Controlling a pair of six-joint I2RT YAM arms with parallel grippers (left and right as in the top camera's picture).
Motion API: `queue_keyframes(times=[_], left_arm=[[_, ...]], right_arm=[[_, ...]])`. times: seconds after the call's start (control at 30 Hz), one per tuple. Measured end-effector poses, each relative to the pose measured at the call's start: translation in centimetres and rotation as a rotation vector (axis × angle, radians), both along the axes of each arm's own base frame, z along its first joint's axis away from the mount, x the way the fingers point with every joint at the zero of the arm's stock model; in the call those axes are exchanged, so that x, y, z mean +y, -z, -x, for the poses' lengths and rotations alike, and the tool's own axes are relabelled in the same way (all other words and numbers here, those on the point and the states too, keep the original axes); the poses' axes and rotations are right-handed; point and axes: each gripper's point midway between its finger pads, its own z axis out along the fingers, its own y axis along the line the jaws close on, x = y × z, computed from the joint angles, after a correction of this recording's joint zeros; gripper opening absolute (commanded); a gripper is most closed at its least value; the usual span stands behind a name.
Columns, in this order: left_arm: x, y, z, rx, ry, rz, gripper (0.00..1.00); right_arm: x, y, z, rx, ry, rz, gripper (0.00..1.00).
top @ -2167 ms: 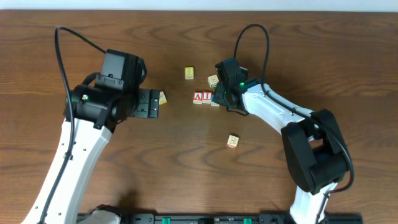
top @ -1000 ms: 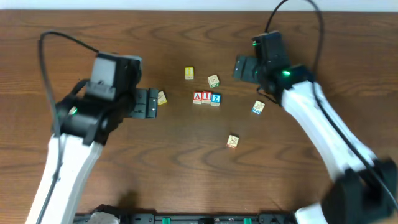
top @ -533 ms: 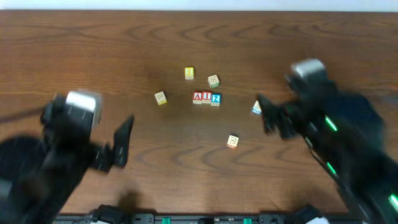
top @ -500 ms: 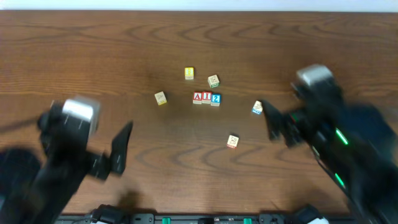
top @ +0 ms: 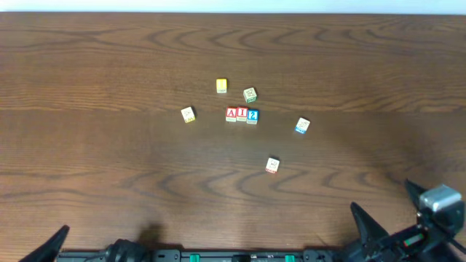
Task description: Spell out Ai2
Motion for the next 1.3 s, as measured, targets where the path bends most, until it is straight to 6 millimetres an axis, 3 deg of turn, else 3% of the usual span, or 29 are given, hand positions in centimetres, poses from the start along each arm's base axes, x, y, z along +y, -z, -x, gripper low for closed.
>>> queue_keyframes(times=[0.17, 0.43, 0.57, 0.8, 1.0, 1.1, 1.3], left_arm=[[-1.2, 3.5, -4.2, 0.045, -0.015, 0.079, 0.95], [-3.7, 9.7, -13.6, 0.052, -0.027, 0.152, 0.95], [-4.6, 13.5, -17.1, 0.034, -0.035, 0.171, 0.95], [-4.6, 19.7, -19.2, 0.110, -0.072, 0.146, 0.95], [-4.1, 21.7, -19.8, 0.169, -0.115, 0.120, 0.95], [-4.0, 23.9, -19.8, 0.230, -0.124, 0.098, 0.95], [-3.9, 27.7, -19.4, 0.334, -0.133, 0.062, 0.95]], right_arm=[[1.7, 3.2, -1.0, -0.004, -0.022, -0.114, 0.99], [6.6, 6.9, -8.0, -0.146, -0.064, -0.216, 0.99], [7.5, 10.0, -10.3, -0.209, -0.075, -0.135, 0.99], [8.1, 16.4, -11.7, -0.153, -0.099, 0.015, 0.99], [8.3, 20.3, -12.1, -0.122, -0.105, 0.045, 0.99], [8.3, 21.6, -12.1, -0.110, -0.102, 0.040, 0.99], [8.3, 21.9, -12.1, -0.088, -0.074, -0.032, 0.99]])
